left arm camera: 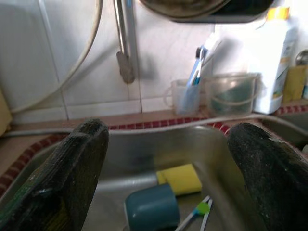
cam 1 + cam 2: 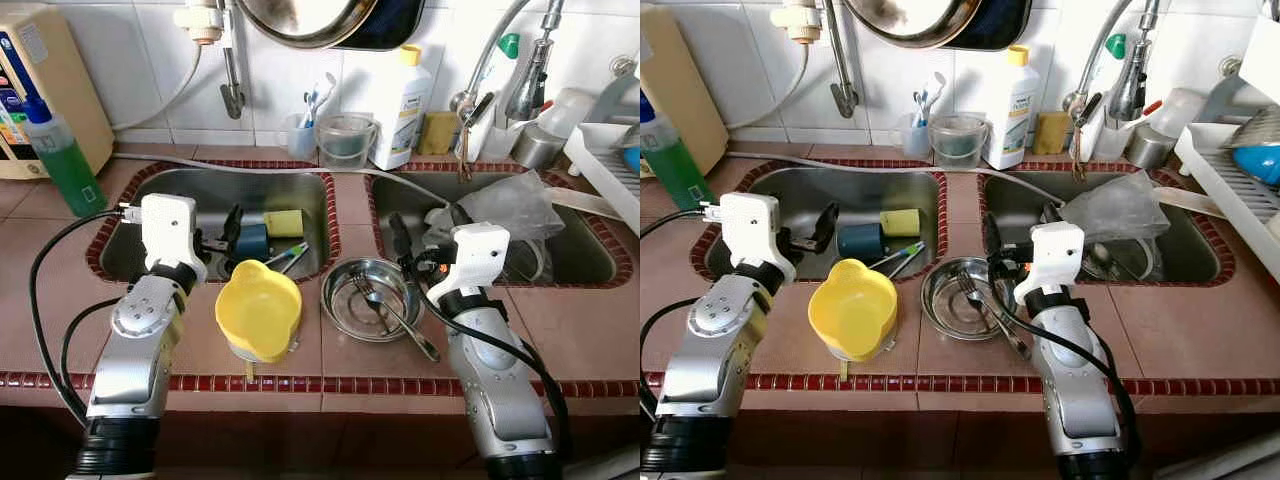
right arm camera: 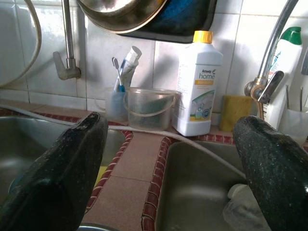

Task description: Kitchen organization

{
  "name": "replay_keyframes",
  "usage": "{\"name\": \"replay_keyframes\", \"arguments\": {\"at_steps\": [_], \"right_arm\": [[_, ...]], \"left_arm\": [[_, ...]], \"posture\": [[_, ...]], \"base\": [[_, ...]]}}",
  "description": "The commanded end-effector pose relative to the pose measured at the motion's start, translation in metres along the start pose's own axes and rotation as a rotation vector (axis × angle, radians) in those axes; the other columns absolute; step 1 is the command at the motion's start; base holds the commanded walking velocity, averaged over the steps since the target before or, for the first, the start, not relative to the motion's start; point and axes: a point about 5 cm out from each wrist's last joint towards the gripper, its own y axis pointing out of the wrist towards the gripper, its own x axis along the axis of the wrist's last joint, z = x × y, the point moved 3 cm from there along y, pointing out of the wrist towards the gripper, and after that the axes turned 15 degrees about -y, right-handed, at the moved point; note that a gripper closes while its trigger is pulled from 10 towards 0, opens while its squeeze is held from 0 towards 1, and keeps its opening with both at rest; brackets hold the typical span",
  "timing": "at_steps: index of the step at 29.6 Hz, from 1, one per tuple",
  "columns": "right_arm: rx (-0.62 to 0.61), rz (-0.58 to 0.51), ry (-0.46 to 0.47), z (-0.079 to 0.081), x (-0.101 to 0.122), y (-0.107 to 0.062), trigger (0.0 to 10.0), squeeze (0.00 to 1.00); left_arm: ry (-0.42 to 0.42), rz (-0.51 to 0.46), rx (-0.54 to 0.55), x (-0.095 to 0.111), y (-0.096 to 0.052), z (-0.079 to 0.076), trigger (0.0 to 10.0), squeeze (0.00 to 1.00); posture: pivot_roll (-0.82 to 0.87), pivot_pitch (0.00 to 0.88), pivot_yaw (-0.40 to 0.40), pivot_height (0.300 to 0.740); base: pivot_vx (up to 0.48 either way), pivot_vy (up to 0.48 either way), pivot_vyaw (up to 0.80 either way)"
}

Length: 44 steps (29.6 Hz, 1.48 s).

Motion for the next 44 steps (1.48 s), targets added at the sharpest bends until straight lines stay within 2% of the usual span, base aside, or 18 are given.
{"name": "replay_keyframes", "arguments": {"at_steps": [1, 7, 22, 25, 28, 34, 44], "right_arm": [[0.001, -0.012, -0.002, -0.0005, 0.0044, 0.0017, 10.0, 0.0], [-0.004, -0.011, 0.0, -0.0018, 0.0045, 0.0026, 10.0, 0.0], [-0.008, -0.011, 0.005, -0.0021, 0.0049, 0.004, 10.0, 0.0], [-0.007, -0.011, 0.004, -0.002, 0.0048, 0.0037, 10.0, 0.0], [-0.004, -0.012, 0.005, -0.0012, 0.005, 0.0025, 10.0, 0.0], [0.002, -0.01, 0.005, -0.0004, 0.0044, 0.0012, 10.0, 0.0], [0.031, 0.003, 0.007, 0.0042, 0.0023, -0.0025, 10.0, 0.0]], "left_arm": [[-0.009, -0.01, -0.016, 0.0039, 0.0006, -0.0048, 10.0, 0.0], [-0.039, -0.017, -0.017, 0.0056, 0.0015, -0.0058, 10.0, 0.0], [-0.052, -0.018, -0.02, 0.008, 0.0043, -0.007, 10.0, 0.0], [-0.08, -0.032, -0.02, 0.009, 0.0051, -0.0089, 10.0, 0.0], [-0.043, -0.031, 0.0, 0.0095, 0.0073, -0.0099, 10.0, 0.0], [-0.042, -0.033, -0.002, 0.0102, 0.0073, -0.0098, 10.0, 0.0], [-0.008, 0.042, 0.01, 0.0065, 0.0061, -0.0021, 10.0, 0.0]], "posture": [[-0.04, 0.023, -0.009, 0.74], [-0.04, 0.03, -0.007, 0.74], [-0.04, 0.037, -0.006, 0.74], [-0.04, 0.038, -0.006, 0.74], [-0.04, 0.04, -0.005, 0.74], [-0.04, 0.041, -0.004, 0.74], [-0.04, 0.047, 0.001, 0.74]], "base": [[0.0, 0.0, 0.0], [0.0, -0.151, 0.0], [0.0, -0.427, 0.0], [0.0, 0.0, 0.0], [0.0, 0.0, 0.0], [0.0, 0.0, 0.0], [0.0, 0.0, 0.0]]}}
